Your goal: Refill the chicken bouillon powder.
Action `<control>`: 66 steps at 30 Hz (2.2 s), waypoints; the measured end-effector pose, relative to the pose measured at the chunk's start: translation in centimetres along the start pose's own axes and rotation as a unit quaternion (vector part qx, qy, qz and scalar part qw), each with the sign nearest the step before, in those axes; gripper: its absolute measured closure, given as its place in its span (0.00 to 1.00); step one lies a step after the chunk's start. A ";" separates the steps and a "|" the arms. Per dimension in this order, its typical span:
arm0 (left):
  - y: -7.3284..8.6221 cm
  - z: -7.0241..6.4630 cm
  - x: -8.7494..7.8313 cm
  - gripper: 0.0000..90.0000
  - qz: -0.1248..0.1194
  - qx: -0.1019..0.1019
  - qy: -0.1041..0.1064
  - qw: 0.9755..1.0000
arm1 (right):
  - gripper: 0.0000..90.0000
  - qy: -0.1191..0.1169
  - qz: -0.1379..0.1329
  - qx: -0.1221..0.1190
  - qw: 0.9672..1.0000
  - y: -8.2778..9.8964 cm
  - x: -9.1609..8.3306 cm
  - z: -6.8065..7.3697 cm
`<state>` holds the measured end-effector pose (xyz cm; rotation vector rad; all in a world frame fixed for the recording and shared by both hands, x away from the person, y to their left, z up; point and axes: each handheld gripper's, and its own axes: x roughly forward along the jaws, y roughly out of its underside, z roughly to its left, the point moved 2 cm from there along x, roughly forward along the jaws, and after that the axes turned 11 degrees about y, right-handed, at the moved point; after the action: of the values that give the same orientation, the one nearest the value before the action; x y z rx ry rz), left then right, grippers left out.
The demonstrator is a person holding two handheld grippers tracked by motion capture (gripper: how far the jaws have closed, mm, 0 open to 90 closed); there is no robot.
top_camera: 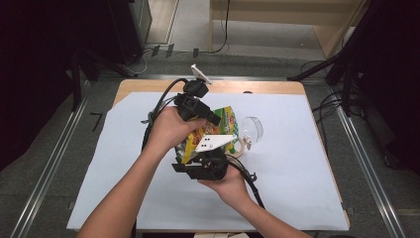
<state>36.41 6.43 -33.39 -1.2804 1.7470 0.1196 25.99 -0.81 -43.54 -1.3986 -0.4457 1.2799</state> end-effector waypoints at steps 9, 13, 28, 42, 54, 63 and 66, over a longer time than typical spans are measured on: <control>0.0 0.1 0.0 0.94 0.000 -0.001 0.000 1.000 | 0.80 0.000 0.000 0.000 1.000 0.0 0.0 0.0; 0.0 0.1 0.0 0.94 0.000 -0.001 0.001 1.000 | 0.80 0.001 0.000 0.000 1.000 0.0 0.0 0.0; 0.0 0.1 0.1 0.94 0.002 0.000 0.001 1.000 | 0.80 0.002 0.001 -0.001 1.000 0.0 0.0 0.0; 0.0 -0.1 0.1 0.93 0.000 0.002 -0.003 1.000 | 0.80 0.003 0.000 0.000 1.000 0.0 0.1 0.1; 0.1 -1.1 0.1 0.93 0.003 0.011 -0.009 1.000 | 0.80 0.000 -0.005 0.004 1.000 0.1 0.1 -0.1; 0.0 -1.0 0.1 0.93 0.003 0.009 -0.008 1.000 | 0.80 0.001 -0.005 0.004 1.000 0.1 0.2 -0.2; 0.1 -0.9 0.2 0.93 0.003 0.008 -0.007 1.000 | 0.80 0.004 -0.005 0.001 1.000 0.2 0.2 -0.3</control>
<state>35.80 5.80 -33.04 -1.2597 1.7370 0.1165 26.22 -0.82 -43.89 -1.3978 -0.4454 1.2668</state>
